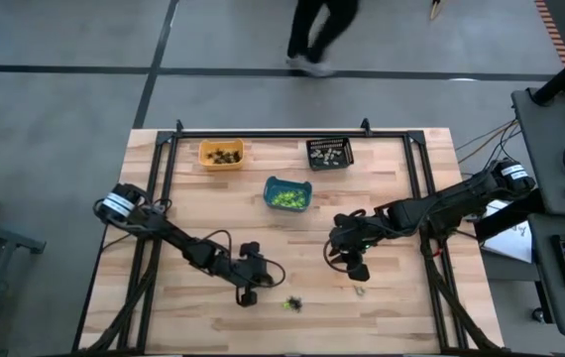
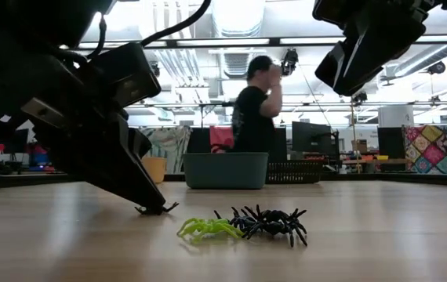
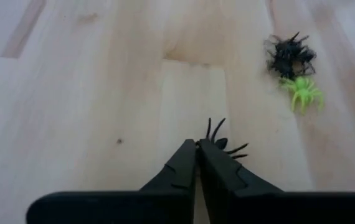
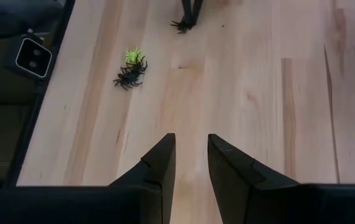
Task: Sort Halloween decoration
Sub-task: Put the black spider toy into the yellow bin
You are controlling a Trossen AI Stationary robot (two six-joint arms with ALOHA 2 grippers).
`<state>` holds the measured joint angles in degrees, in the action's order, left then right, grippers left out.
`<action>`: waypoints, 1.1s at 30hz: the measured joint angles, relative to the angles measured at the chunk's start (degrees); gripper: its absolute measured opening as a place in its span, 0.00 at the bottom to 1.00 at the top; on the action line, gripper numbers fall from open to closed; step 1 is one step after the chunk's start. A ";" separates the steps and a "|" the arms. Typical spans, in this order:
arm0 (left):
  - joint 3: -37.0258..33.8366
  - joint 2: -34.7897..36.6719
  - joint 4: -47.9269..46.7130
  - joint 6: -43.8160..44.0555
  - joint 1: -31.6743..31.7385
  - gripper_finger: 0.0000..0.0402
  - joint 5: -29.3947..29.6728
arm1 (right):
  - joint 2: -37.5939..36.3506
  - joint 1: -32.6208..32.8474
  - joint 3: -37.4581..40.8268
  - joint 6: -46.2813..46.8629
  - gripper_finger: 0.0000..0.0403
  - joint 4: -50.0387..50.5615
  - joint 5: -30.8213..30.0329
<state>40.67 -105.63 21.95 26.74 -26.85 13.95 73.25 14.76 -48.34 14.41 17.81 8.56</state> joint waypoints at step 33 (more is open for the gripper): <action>-0.05 35.54 -45.44 -5.53 10.81 0.00 28.47 | 0.00 -0.16 0.00 -12.97 0.20 -10.82 -7.73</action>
<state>40.62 -70.10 -23.49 21.22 -16.04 42.41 73.25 14.60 -48.34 1.44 6.99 0.82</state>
